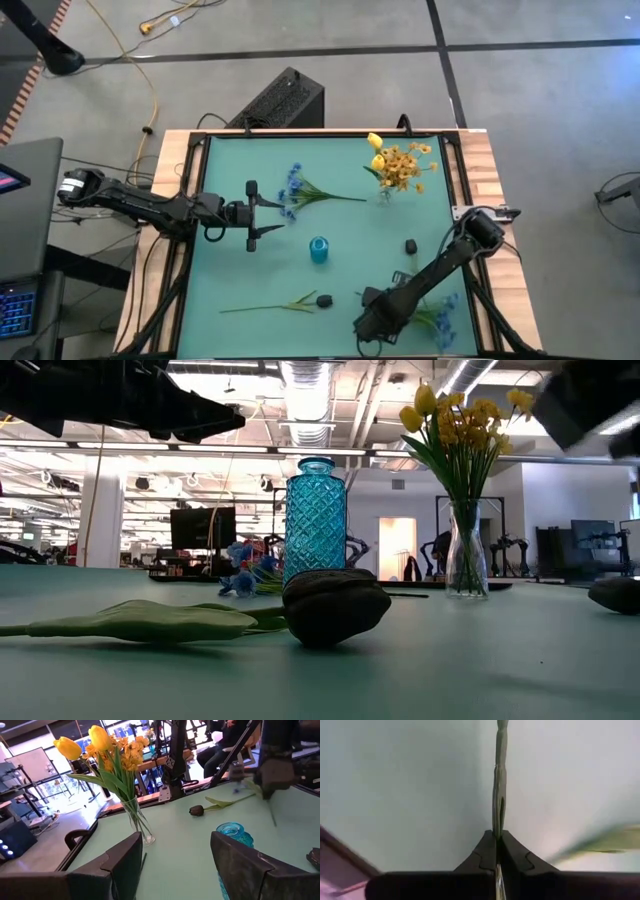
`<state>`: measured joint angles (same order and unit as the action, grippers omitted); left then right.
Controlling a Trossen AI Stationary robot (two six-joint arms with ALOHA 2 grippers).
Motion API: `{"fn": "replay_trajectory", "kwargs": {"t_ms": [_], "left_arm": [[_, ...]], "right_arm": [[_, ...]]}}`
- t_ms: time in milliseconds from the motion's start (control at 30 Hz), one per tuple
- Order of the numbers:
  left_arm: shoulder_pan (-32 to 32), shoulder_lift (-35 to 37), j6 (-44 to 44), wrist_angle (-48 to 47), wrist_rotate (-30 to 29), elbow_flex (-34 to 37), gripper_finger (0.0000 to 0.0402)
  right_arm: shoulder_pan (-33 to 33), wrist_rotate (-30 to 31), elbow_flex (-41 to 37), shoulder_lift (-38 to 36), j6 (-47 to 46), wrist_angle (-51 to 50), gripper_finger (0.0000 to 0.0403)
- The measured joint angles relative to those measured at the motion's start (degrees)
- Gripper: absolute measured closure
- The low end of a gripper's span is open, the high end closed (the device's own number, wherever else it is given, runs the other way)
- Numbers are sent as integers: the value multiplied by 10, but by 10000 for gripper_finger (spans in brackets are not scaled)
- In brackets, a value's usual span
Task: Sort flowers into vase by color
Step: Put the bottom blue flower into the blue transparent vase
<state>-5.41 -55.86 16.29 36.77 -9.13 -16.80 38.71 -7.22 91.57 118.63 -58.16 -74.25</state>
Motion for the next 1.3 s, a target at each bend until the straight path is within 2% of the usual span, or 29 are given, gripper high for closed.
{"fn": "replay_trajectory", "kwargs": {"t_ms": [167, 300, 500, 633, 767, 967, 1033, 1100, 1300], "left_arm": [[0, 0, 0, 0, 0, 0, 178], [0, 0, -5, 2, 0, 0, 178], [0, 0, -36, 6, -1, 0, 178], [0, 0, -58, 6, -2, 0, 178], [0, 0, -90, 1, -2, 0, 178], [0, 0, -106, -23, -2, 0, 178], [0, 0, -105, -28, -3, 0, 178], [0, 0, -96, -27, -6, 0, 178], [0, 0, -59, -26, -8, 0, 178]], "right_arm": [[-7, 108, 52, -1, 48, -116, 372], [-10, 258, 73, -2, 119, -155, 373], [-19, 501, 73, -2, 404, -151, 370], [-33, 649, 73, -2, 503, -157, 369], [-47, 773, 73, -2, 611, -149, 368], [-79, 948, 73, -2, 837, -126, 368], [-93, 972, 74, -2, 903, -117, 368], [-108, 973, 74, -2, 963, -116, 368], [-145, 973, 74, -2, 1007, -105, 368]]}}
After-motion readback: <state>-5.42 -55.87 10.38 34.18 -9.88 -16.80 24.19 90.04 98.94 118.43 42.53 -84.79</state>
